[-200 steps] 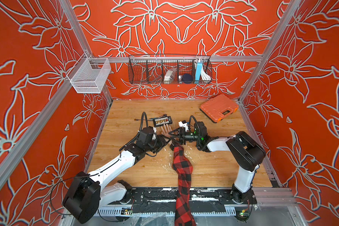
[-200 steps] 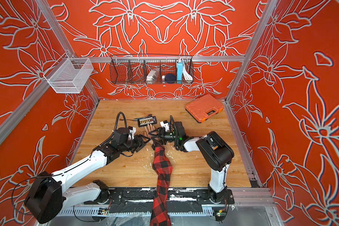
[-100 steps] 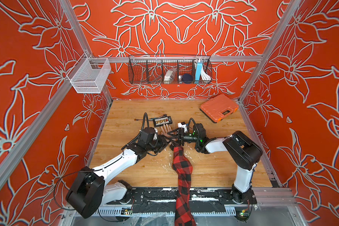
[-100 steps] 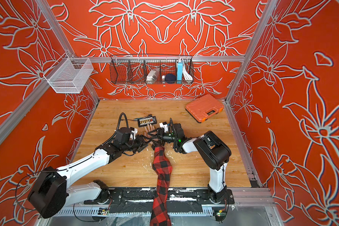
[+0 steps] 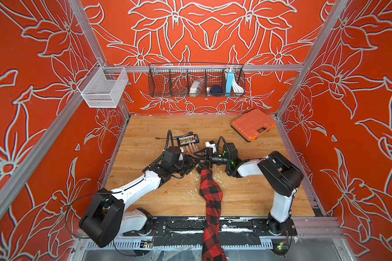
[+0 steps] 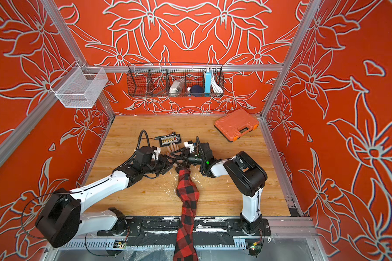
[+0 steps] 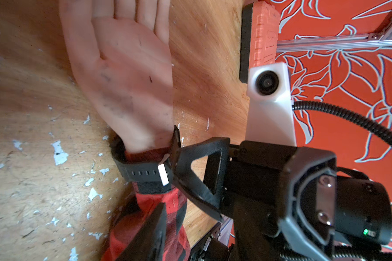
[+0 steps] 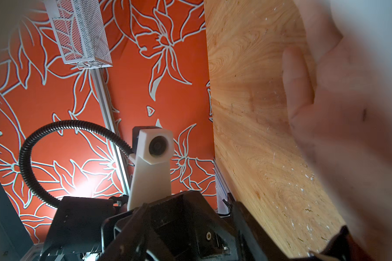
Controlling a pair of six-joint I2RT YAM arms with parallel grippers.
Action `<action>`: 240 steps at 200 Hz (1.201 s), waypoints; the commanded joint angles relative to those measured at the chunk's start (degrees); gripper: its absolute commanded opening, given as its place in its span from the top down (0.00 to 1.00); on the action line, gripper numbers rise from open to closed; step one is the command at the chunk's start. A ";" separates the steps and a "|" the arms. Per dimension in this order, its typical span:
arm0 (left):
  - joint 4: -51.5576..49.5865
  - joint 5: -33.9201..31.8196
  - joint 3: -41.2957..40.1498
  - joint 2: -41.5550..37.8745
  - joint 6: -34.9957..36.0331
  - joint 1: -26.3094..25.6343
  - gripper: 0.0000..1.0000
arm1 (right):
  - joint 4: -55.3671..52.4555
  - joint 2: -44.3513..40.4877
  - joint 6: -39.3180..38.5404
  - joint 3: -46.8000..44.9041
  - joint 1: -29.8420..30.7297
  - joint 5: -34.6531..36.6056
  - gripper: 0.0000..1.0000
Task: Take off the watch
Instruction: Untie the watch from the hand.
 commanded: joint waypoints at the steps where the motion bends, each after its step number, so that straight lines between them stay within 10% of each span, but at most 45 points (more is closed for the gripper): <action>1: 0.56 0.38 1.25 1.09 -0.40 -0.34 0.57 | 2.20 0.74 1.23 -0.60 0.63 0.06 0.40; 133: -0.31 -1.56 -2.58 -2.63 0.47 -0.54 1.00 | -3.84 -0.59 -3.97 0.01 0.58 -0.04 0.41; 240: -6.36 -3.57 -6.09 -4.38 6.63 -0.14 1.00 | -71.56 -14.80 -57.73 16.45 0.36 12.74 0.44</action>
